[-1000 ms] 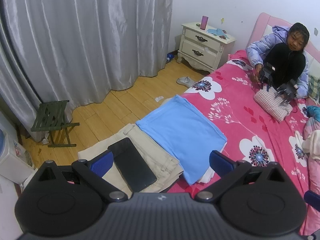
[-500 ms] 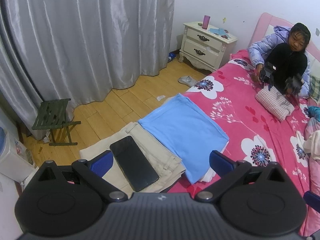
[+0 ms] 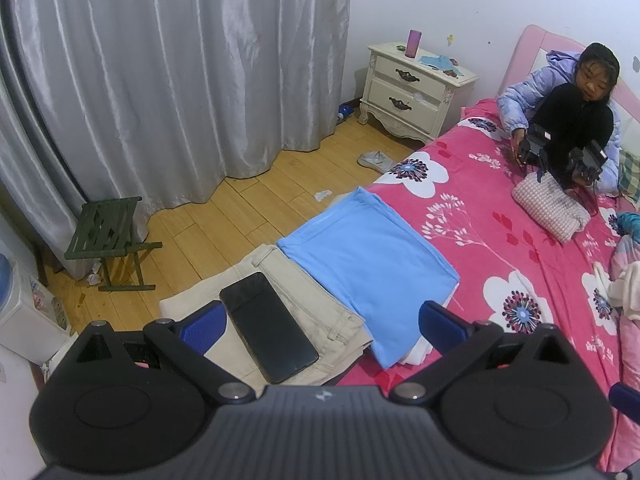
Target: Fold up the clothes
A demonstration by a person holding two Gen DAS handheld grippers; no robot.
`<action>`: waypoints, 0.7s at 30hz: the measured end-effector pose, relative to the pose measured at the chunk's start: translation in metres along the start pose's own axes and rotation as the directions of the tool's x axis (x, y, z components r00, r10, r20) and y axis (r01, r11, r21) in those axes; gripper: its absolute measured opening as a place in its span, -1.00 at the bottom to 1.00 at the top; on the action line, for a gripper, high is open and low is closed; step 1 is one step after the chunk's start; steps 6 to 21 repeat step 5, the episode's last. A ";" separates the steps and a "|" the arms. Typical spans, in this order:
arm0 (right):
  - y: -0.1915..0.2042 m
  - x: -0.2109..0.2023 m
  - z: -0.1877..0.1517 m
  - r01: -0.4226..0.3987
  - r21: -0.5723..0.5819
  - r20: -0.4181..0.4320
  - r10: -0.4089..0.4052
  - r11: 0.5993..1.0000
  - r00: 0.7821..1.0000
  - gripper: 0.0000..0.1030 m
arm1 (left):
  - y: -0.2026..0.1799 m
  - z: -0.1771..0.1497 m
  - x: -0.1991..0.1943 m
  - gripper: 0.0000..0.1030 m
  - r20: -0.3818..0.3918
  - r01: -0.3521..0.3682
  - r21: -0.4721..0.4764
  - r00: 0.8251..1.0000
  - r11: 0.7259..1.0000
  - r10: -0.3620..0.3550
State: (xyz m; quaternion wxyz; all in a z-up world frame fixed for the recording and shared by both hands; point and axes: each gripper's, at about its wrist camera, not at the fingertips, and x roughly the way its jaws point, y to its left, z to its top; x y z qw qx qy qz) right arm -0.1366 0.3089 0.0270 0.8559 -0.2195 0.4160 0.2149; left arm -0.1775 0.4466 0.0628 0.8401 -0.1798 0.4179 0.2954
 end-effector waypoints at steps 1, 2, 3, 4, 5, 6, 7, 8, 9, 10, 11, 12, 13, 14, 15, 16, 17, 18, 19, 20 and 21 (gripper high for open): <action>0.000 0.000 0.000 0.000 0.001 0.000 0.000 1.000 1.000 0.97 | 0.000 0.000 0.000 0.99 0.000 0.000 0.000 1.000 1.000 0.000; 0.000 0.001 0.000 0.000 0.000 -0.002 0.000 1.000 1.000 0.97 | 0.000 0.000 0.000 0.99 -0.001 0.000 0.000 1.000 1.000 0.000; 0.000 0.001 -0.001 0.000 -0.002 -0.002 0.000 1.000 1.000 0.97 | 0.000 0.000 0.000 0.99 -0.001 -0.001 0.000 1.000 1.000 0.001; 0.000 0.001 -0.001 0.001 -0.003 -0.002 -0.001 1.000 1.000 0.97 | 0.000 0.000 0.000 0.99 -0.002 -0.002 0.000 1.000 1.000 0.002; 0.000 0.001 -0.001 0.002 -0.003 -0.001 -0.002 1.000 1.000 0.97 | 0.000 0.000 0.000 0.99 -0.002 -0.002 0.000 1.000 1.000 0.002; 0.000 0.001 -0.001 0.002 -0.003 -0.001 -0.002 1.000 1.000 0.97 | 0.000 0.000 0.000 0.99 -0.002 -0.002 0.000 1.000 1.000 0.002; 0.000 0.001 -0.001 0.002 -0.003 -0.001 -0.002 1.000 1.000 0.97 | 0.000 0.000 0.000 0.99 -0.002 -0.002 0.000 1.000 1.000 0.002; 0.000 0.001 -0.001 0.002 -0.003 -0.001 -0.002 1.000 1.000 0.97 | 0.000 0.000 0.000 0.99 -0.002 -0.002 0.000 1.000 1.000 0.002; 0.000 0.001 -0.001 0.002 -0.003 -0.001 -0.002 1.000 1.000 0.97 | 0.000 0.000 0.000 0.99 -0.002 -0.002 0.000 1.000 1.000 0.002; 0.000 0.001 -0.001 0.002 -0.003 -0.001 -0.002 1.000 1.000 0.97 | 0.000 0.000 0.000 0.99 -0.002 -0.002 0.000 1.000 1.000 0.002; 0.000 0.001 -0.001 0.002 -0.003 -0.001 -0.002 1.000 1.000 0.97 | 0.000 0.000 0.000 0.99 -0.002 -0.002 0.000 1.000 1.000 0.002; 0.000 0.001 -0.001 0.002 -0.003 -0.001 -0.002 1.000 1.000 0.97 | 0.000 0.000 0.000 0.99 -0.002 -0.002 0.000 1.000 1.000 0.002; 0.000 0.001 -0.001 0.002 -0.003 -0.001 -0.002 1.000 1.000 0.97 | 0.000 0.000 0.000 0.99 -0.002 -0.002 0.000 1.000 1.000 0.002; 0.000 0.001 -0.001 0.002 -0.003 -0.001 -0.002 1.000 1.000 0.97 | 0.000 0.000 0.000 0.99 -0.002 -0.002 0.000 1.000 1.000 0.002; 0.000 0.001 -0.001 0.002 -0.003 -0.001 -0.002 1.000 1.000 0.97 | 0.000 0.000 0.000 0.99 -0.002 -0.002 0.000 1.000 1.000 0.002; 0.000 0.001 -0.001 0.002 -0.003 -0.001 -0.002 1.000 1.000 0.97 | 0.000 0.000 0.000 0.99 -0.002 -0.002 0.000 1.000 1.000 0.002; 0.000 0.001 -0.001 0.002 -0.003 -0.001 -0.002 1.000 1.000 0.97 | 0.000 0.000 0.000 0.99 -0.002 -0.002 0.000 1.000 1.000 0.002; 0.000 0.001 -0.001 0.002 -0.003 -0.001 -0.002 1.000 1.000 0.97 | 0.000 0.000 0.000 0.99 -0.002 -0.002 0.000 1.000 1.000 0.002; 0.000 0.001 -0.001 0.002 -0.003 -0.001 -0.002 1.000 1.000 0.97 | 0.000 0.000 0.000 0.99 -0.002 -0.002 0.000 1.000 1.000 0.002; 0.000 0.001 -0.001 0.002 -0.003 -0.001 -0.002 1.000 1.000 0.97 | 0.000 0.000 0.000 0.99 -0.002 -0.002 0.000 1.000 1.000 0.002; 0.000 0.001 -0.001 0.002 -0.003 -0.001 -0.002 1.000 1.000 0.97 | 0.000 0.000 0.000 0.99 -0.002 -0.002 0.000 1.000 1.000 0.002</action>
